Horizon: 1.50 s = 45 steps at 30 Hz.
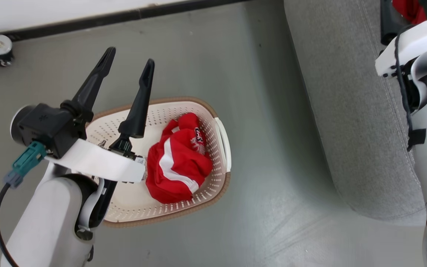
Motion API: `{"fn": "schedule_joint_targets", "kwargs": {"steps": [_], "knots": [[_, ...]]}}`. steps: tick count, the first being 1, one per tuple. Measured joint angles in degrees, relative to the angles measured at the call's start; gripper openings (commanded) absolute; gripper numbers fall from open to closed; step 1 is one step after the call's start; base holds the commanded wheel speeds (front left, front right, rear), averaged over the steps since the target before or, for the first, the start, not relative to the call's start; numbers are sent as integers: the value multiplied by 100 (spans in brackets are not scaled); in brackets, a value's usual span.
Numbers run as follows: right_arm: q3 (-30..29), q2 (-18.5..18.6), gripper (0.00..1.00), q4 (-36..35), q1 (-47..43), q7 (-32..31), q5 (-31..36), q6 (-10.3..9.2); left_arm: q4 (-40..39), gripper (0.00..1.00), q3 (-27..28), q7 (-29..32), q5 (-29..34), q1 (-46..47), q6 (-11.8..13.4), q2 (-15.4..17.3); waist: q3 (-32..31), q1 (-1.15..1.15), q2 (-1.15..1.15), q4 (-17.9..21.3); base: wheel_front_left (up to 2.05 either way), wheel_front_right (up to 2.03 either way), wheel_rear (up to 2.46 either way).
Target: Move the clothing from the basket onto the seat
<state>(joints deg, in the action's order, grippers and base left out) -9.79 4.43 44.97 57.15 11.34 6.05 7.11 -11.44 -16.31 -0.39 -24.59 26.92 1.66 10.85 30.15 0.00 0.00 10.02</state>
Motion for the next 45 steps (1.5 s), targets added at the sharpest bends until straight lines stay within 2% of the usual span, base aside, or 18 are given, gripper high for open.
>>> {"fn": "schedule_joint_targets", "kwargs": {"steps": [8,19,28,38,45], "knots": [[363,34,100,-176,-326,235,20,0,174,100,135,-258,-148,-337,73,-78,-327,0,0,-192,0,0,0],[967,-7,100,-590,-970,336,-385,0,497,100,355,-639,-290,-821,172,-186,-842,0,0,-503,0,0,0],[1178,9,100,-1706,-1503,336,-719,0,723,100,508,-1020,-369,-1131,172,-205,-1225,0,0,-730,0,0,0],[1261,192,100,-2514,-2362,335,-959,0,840,100,520,-1261,-181,-1437,165,-126,-1602,0,0,-952,0,0,0],[1213,194,100,-2932,-2929,335,-1012,0,971,100,666,-1333,-155,-1714,180,-138,-1839,0,0,-1084,0,0,0]]}}
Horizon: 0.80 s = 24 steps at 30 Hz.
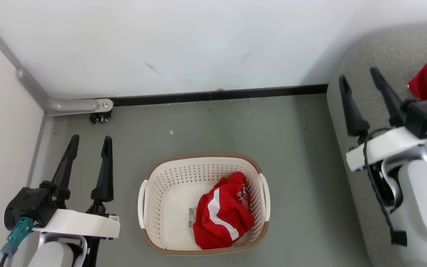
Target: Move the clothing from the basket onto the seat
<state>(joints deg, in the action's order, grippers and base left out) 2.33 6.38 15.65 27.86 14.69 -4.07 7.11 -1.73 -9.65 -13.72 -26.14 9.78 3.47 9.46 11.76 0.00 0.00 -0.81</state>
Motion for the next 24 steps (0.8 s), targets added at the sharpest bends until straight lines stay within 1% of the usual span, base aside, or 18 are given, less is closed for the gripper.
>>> {"fn": "schedule_joint_targets", "kwargs": {"steps": [9,13,20,24], "knots": [[-51,-26,100,-307,-770,1,-15,0,99,100,43,-48,7,-219,-9,-23,-284,0,0,-131,0,0,0],[-49,-26,100,-497,-1048,1,-15,0,199,100,36,-49,116,-367,-18,12,-432,0,0,-181,0,0,0],[-85,-27,100,-732,-1388,0,-15,0,305,100,42,-51,114,-565,-116,-1,-632,0,0,-225,0,0,0],[-105,-29,100,-817,-1628,0,-18,0,400,100,49,-51,116,-681,-121,1,-739,0,0,-246,0,0,0]]}}
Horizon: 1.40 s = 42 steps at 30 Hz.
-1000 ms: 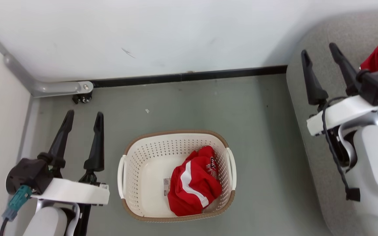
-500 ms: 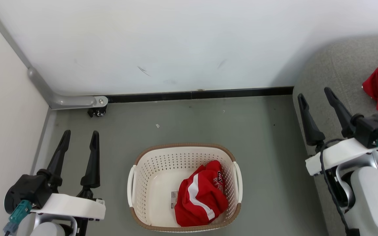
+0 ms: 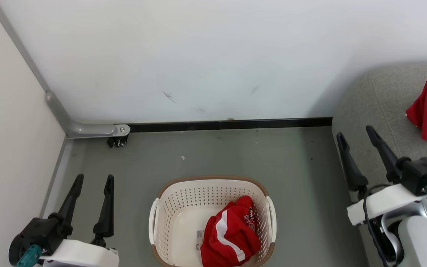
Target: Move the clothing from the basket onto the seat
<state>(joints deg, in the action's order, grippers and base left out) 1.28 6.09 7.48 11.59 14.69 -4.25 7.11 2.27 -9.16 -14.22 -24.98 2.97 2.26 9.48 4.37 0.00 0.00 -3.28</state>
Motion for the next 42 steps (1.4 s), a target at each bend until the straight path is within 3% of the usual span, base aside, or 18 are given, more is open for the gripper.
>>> {"fn": "schedule_joint_targets", "kwargs": {"steps": [42], "knots": [[-141,-74,100,-636,-939,0,-32,0,154,100,304,-7,62,-399,-350,-135,-462,0,0,-55,0,0,0]]}}
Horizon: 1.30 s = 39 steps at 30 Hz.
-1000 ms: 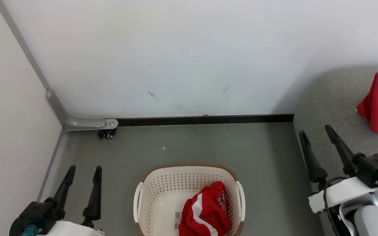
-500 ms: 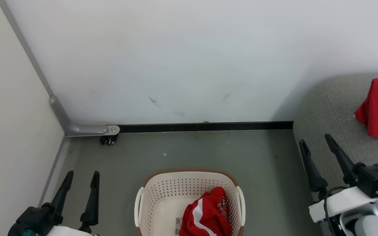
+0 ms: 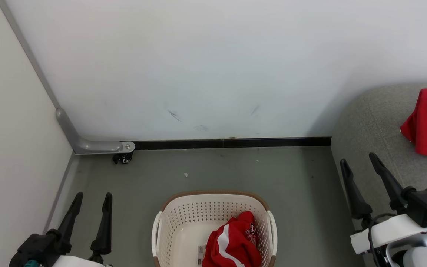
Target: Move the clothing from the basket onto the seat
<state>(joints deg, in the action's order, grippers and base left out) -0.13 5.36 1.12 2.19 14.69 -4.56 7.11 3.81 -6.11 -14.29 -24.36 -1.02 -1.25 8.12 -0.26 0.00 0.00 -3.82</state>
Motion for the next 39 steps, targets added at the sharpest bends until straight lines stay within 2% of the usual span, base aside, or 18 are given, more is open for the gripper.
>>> {"fn": "schedule_joint_targets", "kwargs": {"steps": [9,24,39], "knots": [[-30,-20,100,-76,-99,1,0,0,43,100,-15,0,26,-7,-130,-62,50,0,0,13,0,0,0],[-208,-79,100,-319,-99,0,1,0,441,100,-599,10,26,10,-400,-124,185,0,0,94,0,0,0],[-416,-107,100,-664,-101,1,9,0,845,100,-1107,371,4,289,-505,-137,456,0,0,292,0,0,0]]}}
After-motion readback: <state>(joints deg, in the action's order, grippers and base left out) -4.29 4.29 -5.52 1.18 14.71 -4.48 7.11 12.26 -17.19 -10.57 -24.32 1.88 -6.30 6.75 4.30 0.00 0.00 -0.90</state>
